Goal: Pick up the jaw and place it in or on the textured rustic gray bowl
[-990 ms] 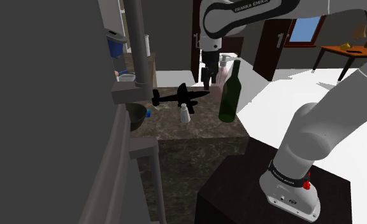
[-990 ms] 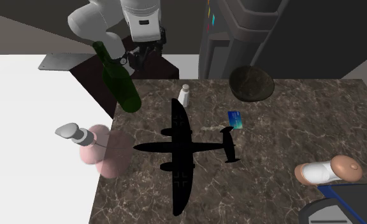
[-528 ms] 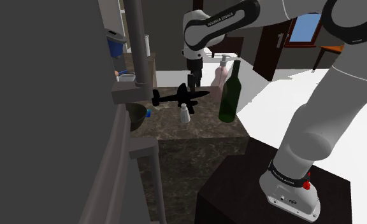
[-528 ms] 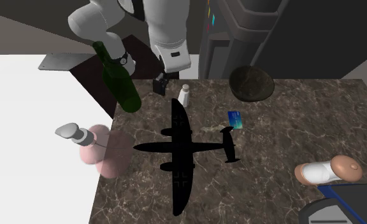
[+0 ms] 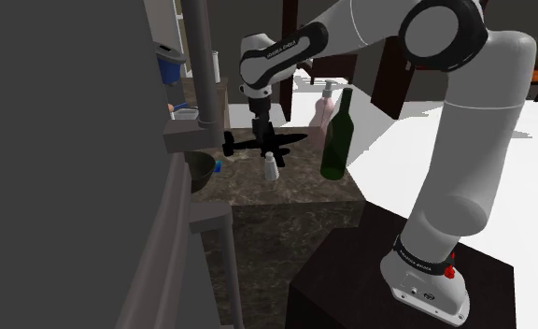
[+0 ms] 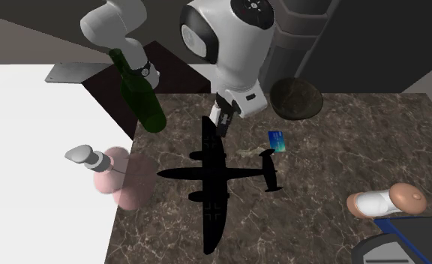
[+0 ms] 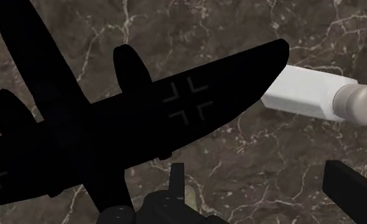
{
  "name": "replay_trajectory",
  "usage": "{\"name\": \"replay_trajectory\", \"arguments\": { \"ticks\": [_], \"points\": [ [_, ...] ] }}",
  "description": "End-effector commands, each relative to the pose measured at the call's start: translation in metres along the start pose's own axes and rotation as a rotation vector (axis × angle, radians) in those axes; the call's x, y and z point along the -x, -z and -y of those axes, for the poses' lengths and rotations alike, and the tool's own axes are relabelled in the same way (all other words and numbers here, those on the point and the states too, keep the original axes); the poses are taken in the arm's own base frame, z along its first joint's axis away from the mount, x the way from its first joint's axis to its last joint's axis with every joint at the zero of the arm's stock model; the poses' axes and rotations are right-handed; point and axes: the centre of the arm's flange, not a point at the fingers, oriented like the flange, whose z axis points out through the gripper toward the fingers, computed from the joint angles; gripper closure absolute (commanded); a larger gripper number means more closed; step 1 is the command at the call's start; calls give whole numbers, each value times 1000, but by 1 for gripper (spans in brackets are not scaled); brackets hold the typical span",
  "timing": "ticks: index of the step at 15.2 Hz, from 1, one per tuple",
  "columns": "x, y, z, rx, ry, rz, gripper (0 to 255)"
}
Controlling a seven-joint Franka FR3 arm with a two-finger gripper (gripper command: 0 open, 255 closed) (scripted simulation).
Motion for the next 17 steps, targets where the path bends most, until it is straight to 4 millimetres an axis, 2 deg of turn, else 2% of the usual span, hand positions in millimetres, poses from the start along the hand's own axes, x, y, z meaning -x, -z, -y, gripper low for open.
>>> {"name": "replay_trajectory", "arguments": {
  "ticks": [1,9,10,17],
  "points": [
    [-24,-9,-4,4,42,-2,0],
    [-120,-48,-12,21,202,-9,0],
    [-123,-49,-12,22,207,-10,0],
    [-124,-89,-12,22,207,-10,0]
  ]
}}
